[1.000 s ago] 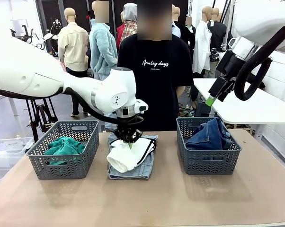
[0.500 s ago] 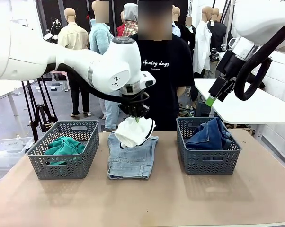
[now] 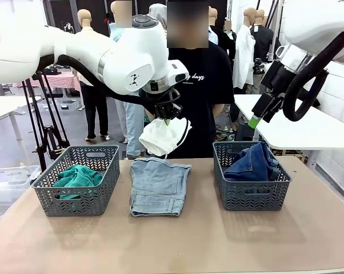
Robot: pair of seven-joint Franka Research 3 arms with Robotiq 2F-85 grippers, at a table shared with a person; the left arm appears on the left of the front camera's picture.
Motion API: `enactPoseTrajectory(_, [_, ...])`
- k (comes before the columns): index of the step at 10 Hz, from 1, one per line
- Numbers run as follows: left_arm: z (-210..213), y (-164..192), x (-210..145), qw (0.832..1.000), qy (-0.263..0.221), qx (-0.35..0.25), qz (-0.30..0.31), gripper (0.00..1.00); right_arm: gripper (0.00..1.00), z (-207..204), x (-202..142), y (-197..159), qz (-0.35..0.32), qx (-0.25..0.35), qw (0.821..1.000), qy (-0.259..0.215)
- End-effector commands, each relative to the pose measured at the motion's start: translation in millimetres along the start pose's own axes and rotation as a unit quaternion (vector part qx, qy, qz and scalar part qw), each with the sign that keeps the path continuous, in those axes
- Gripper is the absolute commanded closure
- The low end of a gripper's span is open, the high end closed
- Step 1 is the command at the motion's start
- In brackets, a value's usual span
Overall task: Sort the tops and bottoms.
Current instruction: Lift clothes from the center of the table with your left hand.
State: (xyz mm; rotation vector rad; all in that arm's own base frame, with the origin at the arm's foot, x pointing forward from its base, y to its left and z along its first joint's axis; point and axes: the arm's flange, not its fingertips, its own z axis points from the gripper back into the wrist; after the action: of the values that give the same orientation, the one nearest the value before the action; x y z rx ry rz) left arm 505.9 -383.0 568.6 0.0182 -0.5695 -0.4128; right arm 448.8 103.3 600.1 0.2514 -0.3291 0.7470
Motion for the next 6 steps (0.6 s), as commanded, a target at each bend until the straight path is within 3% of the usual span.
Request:
enactPoseTrajectory(1, [-9.9, -3.7, -2.5, 1.0, 0.007, -0.002, -0.002, 1.0, 0.0, -0.2, 0.3, 0.1, 0.0, 0.0, 1.0, 0.001])
enactPoseTrajectory(6, [-9.9, -3.7, -2.5, 1.0, 0.007, -0.002, -0.002, 1.0, 0.0, -0.2, 0.3, 0.1, 0.0, 0.0, 1.0, 0.001])
